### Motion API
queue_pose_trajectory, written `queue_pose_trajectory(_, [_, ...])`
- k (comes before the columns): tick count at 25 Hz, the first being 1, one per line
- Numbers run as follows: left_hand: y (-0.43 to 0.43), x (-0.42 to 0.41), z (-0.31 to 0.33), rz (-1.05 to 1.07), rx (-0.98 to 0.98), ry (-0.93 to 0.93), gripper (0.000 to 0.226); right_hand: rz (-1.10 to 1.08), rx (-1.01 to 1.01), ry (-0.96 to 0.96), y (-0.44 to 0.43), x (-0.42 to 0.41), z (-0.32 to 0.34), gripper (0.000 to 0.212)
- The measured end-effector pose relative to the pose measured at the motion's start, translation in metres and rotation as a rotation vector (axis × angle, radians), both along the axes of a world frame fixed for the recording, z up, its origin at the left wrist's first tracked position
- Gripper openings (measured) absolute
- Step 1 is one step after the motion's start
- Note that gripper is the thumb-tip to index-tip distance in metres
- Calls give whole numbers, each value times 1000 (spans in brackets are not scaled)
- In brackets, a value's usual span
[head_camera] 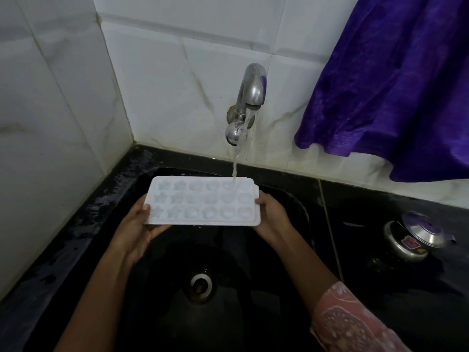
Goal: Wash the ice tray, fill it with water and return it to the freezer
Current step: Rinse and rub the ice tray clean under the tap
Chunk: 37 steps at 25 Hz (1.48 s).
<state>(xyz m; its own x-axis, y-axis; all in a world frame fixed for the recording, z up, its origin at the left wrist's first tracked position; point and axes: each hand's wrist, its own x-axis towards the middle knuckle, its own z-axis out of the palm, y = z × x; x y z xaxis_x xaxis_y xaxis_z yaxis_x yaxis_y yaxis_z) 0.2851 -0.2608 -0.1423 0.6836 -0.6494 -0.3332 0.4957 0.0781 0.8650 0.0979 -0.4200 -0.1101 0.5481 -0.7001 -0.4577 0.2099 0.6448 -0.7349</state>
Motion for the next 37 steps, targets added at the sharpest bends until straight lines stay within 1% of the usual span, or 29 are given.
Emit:
queue_pose_trajectory(5, [12,27,-3,67,5,21,37,34,8,2,7,30,-1,37])
queue_pose_trajectory(9, [10,28,1,91,-27,95,26,16,21,-6,4,32,-1,41])
queue_pose_trajectory(13, [-6,10,4,70,-60,180,25,-37,25,16,-10,13,-5,47])
queue_pose_trajectory(20, [-46,-38,8,4,-118,270,25,-126,-7,79,-31,-43,6,37])
queue_pose_trajectory(24, [-61,-59,8,-40,-144,358,24,-171,4,98,-41,-69,10,44])
queue_pose_trajectory(26, [-63,-66,7,-55,-142,365,24,-159,-23,142,-41,-77,14,38])
queue_pose_trajectory(27, [-61,-68,6,-47,-142,366,24,-149,-51,193,-40,-78,17,34])
queue_pose_trajectory(28, [-57,-68,6,-29,-144,367,24,-141,-100,276,-40,-76,18,31])
queue_pose_trajectory(29, [-52,-67,5,-3,-147,364,24,-130,-190,387,-40,-72,19,28])
queue_pose_trajectory(30, [-44,-62,4,26,-147,352,24,-113,-319,518,-44,-65,19,27])
queue_pose_trajectory(31, [-36,-57,4,55,-145,332,24,-87,-486,647,-47,-55,22,32])
queue_pose_trajectory(32, [-27,-49,4,81,-145,307,25,-32,-686,758,-49,-44,28,41])
queue_pose_trajectory(35, [2,-28,5,154,-149,248,25,168,-1368,886,-46,4,56,68])
queue_pose_trajectory(37, [17,-18,5,198,-140,226,24,258,-1732,1011,-47,40,73,76])
